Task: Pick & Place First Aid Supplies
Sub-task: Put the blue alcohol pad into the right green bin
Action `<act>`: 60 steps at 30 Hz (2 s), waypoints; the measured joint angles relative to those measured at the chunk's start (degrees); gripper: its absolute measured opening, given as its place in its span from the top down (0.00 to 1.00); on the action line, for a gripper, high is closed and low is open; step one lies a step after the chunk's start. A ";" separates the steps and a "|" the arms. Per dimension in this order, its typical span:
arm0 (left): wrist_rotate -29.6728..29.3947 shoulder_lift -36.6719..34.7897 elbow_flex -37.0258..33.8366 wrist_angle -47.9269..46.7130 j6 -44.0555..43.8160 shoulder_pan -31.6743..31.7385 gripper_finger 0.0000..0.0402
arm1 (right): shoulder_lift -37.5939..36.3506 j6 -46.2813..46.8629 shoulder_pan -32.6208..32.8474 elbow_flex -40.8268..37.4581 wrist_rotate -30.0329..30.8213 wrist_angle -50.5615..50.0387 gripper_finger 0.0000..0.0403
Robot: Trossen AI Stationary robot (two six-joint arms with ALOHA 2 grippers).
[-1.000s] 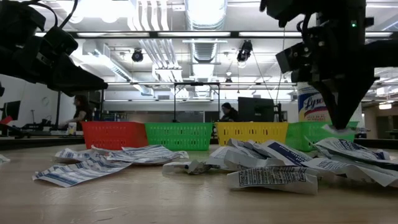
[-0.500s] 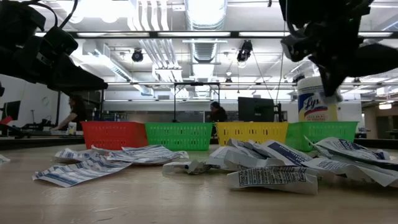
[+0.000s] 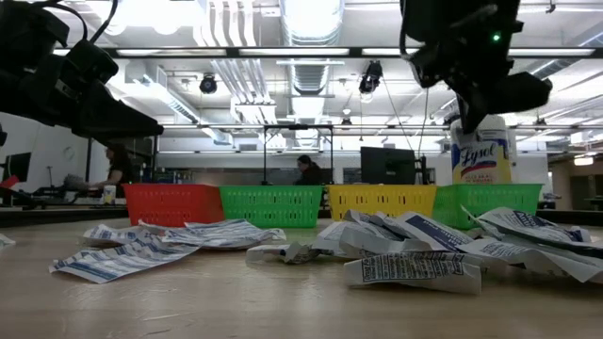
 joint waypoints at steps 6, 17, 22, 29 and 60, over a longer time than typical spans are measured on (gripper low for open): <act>0.00 0.00 0.00 0.00 0.02 0.02 0.72 | -7.44 -4.36 -3.30 -0.94 0.37 4.77 0.98; 0.00 0.00 0.00 0.00 0.04 0.02 0.72 | -21.29 -11.19 -9.64 -7.73 -11.77 17.34 0.98; 0.00 0.00 0.00 0.00 0.05 0.02 0.72 | -23.33 -4.87 -12.85 -10.86 -20.44 17.87 0.98; 0.00 0.00 0.00 0.00 0.02 0.01 0.72 | -21.18 3.91 -14.55 -12.64 -25.82 17.98 0.98; 0.00 0.00 0.00 0.00 -0.09 0.00 0.72 | -16.36 9.84 -16.42 -20.02 -26.04 24.83 0.98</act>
